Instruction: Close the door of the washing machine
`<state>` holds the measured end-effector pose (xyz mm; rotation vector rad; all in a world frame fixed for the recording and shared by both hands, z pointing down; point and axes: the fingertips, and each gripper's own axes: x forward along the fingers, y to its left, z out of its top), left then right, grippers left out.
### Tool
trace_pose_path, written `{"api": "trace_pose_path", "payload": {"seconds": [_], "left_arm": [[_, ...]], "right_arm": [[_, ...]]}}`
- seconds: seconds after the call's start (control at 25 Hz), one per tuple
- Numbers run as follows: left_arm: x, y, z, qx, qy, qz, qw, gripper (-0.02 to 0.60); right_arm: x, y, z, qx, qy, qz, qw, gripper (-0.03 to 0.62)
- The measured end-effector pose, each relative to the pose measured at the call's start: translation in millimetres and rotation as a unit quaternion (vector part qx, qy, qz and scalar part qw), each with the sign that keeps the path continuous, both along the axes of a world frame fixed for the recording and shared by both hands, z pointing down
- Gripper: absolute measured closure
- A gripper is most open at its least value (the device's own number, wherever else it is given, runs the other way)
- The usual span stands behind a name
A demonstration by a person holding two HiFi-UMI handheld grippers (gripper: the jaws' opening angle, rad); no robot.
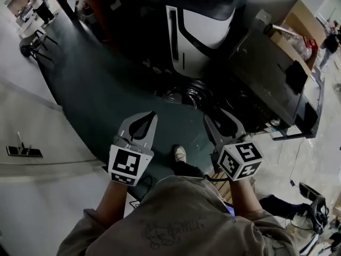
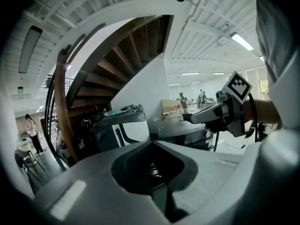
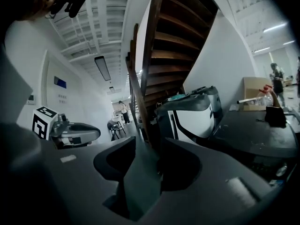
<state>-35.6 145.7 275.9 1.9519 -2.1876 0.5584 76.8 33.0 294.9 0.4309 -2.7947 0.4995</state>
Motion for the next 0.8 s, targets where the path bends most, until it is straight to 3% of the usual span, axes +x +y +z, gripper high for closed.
{"api": "trace_pose_path", "payload": {"seconds": [0.36, 0.8], "left_arm": [[-21, -65, 40, -0.043, 0.018, 0.019, 0.9987, 0.581], [-54, -102, 63, -0.07, 0.024, 0.043, 0.9963, 0.581]], "right_arm": [[-25, -52, 64, -0.073, 0.04, -0.007, 0.997, 0.407], [-53, -79, 117, -0.156, 0.068, 0.017, 0.985, 0.411]]}}
